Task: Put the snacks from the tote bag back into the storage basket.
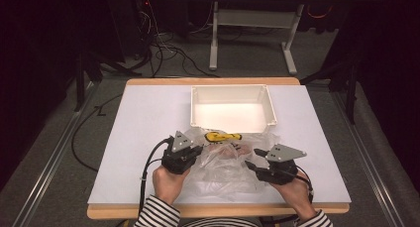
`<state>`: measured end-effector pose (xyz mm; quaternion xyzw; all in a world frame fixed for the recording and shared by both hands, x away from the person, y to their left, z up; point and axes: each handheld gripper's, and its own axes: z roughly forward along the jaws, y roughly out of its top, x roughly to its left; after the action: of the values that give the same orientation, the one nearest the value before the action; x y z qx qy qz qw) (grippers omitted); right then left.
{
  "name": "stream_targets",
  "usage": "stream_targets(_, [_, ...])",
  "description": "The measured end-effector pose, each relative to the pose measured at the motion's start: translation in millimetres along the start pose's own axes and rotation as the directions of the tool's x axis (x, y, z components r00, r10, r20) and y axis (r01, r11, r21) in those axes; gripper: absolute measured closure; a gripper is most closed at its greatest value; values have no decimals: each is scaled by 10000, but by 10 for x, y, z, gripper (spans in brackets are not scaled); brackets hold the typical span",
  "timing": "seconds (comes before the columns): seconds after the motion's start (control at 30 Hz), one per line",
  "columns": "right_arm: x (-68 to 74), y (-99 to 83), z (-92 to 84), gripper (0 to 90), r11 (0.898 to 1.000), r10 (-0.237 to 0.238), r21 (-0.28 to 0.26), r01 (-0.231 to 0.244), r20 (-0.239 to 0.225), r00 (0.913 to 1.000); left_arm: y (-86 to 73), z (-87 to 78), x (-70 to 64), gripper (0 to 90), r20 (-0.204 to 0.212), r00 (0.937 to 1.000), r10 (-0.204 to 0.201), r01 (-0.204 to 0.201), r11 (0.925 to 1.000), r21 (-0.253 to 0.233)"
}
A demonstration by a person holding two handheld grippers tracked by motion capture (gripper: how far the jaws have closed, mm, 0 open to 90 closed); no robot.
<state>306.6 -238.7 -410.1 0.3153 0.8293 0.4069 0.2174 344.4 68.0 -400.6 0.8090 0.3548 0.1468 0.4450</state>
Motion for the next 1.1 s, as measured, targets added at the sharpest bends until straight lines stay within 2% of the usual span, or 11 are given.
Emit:
stream_targets(0.07, [-8, 4, 37, 487, 9999, -69, 93, 69, -4, 10000, 0, -14, -1, 899, 27, 10000, 89, -88, 10000, -12])
stream_targets(0.1, [-17, 4, 86, 525, 9995, -60, 298, 61, -21, 10000, -1, -26, -5, 898, 20, 9999, 147, -147, 9999, -35])
stream_targets(0.13, [-42, -5, 152, 619, 9984, -25, 565, 33, -154, 9999, -2, -44, -9, 897, 0, 9997, 238, -238, 9997, -82])
stream_targets(0.17, [-42, -5, 152, 619, 9984, -25, 565, 33, -154, 9999, -2, -44, -9, 897, 0, 9997, 238, -238, 9997, -82])
stream_targets(0.2, [-50, -10, 171, 690, 9977, -37, 680, 46, -132, 9999, 1, -55, -10, 897, 16, 9996, 284, -284, 9995, -101])
stream_targets(0.27, [-92, -33, 225, 894, 9962, 64, 869, -40, -268, 9996, 14, -68, -10, 897, 17, 9994, 331, -331, 9993, -169])
stream_targets(0.43, [-142, -35, 198, 900, 9973, 272, 694, -254, -248, 9993, 48, -82, -5, 896, -50, 9995, 317, -318, 9990, -320])
stream_targets(0.57, [-179, -14, 122, 900, 9990, 287, 344, -288, 35, 9996, 58, -74, 31, 896, -253, 9996, 146, -156, 9990, -409])
stream_targets(0.77, [-292, 7, 28, 900, 9980, 617, -143, -610, 528, 9967, 69, -19, 114, 896, -521, 9984, -234, 217, 9992, -328])
stream_targets(0.93, [-426, -50, 77, 900, 9936, 1124, 13, -1130, 916, 9894, 43, 132, 237, 896, -829, 9941, -697, 700, 9975, -1])
stream_targets(1.1, [-490, -108, 137, 900, 9893, 1404, 257, -1436, 1013, 9849, 34, 222, 298, 897, -1034, 9911, -845, 869, 9960, 194])
